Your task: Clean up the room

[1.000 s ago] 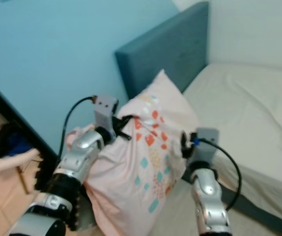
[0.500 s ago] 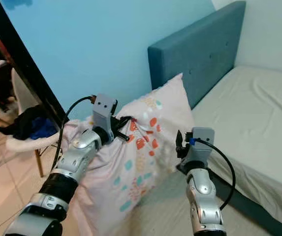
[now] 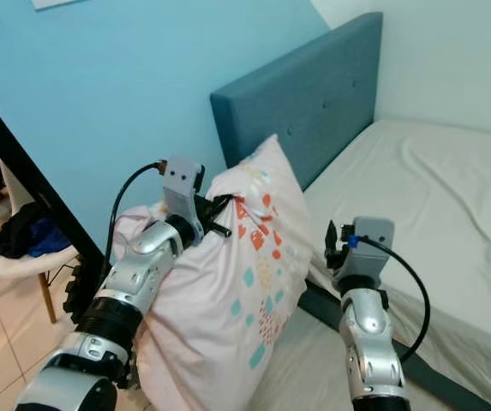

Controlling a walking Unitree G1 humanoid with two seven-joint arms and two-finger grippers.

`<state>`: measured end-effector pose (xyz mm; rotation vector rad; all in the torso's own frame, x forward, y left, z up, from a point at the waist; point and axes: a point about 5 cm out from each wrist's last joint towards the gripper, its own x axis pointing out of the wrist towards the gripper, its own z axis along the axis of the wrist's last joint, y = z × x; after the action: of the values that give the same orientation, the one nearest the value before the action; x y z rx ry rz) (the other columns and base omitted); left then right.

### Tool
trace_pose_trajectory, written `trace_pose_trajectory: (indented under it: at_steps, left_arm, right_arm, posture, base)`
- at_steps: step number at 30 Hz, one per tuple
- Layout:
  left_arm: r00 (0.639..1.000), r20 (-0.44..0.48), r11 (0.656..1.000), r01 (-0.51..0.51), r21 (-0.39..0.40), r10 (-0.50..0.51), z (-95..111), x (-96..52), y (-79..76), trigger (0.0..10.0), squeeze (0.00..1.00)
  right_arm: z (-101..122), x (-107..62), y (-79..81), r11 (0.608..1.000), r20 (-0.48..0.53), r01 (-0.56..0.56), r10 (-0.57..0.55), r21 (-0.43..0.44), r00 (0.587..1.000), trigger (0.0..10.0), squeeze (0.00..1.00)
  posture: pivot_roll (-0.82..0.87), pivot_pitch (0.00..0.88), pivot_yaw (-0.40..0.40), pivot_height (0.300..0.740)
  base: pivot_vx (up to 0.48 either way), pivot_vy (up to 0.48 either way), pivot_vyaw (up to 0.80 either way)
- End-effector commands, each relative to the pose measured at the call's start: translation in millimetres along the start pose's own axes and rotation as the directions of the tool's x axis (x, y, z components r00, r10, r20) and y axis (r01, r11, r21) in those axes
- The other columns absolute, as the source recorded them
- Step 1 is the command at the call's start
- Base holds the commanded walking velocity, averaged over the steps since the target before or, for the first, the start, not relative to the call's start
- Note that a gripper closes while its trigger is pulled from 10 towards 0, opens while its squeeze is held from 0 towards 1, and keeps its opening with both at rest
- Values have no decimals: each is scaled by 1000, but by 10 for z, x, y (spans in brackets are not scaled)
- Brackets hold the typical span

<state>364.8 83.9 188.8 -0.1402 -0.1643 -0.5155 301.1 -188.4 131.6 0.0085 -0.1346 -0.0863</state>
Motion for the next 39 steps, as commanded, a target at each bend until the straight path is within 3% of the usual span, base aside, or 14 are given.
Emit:
trace_pose_trajectory:
  at_steps: [1, 15, 23, 39]
  left_arm:
    - [972, 224, 998, 68, 4, -67, 505, 61, -63, 10000, 0]
    - [978, 185, 993, 83, 83, -97, 389, 71, -175, 10000, 0]
    - [990, 136, 996, 22, 86, -33, 291, 91, -129, 10000, 0]
    - [984, 157, 995, 76, 64, -85, 313, 72, -179, 10000, 0]
  right_arm:
    - [38, 20, 61, 1000, 22, -20, 20, 12, 1000, 10000, 0]
    - [20, -14, 76, 1000, 15, -25, 25, 11, 1000, 10000, 0]
    - [7, -34, 57, 1000, 9, -21, 21, 7, 1000, 10000, 0]
    - [-2, -48, 48, 1000, 6, -17, 17, 4, 1000, 10000, 0]
  posture:
    - [-15, 0, 140, 738]
    - [-28, 1, 142, 738]
    - [-36, 3, 146, 738]
    - [-37, 4, 148, 738]
  base:
    - [0, 0, 0]
    - [0, 0, 0]
    - [0, 0, 0]
    - [192, 0, 0]
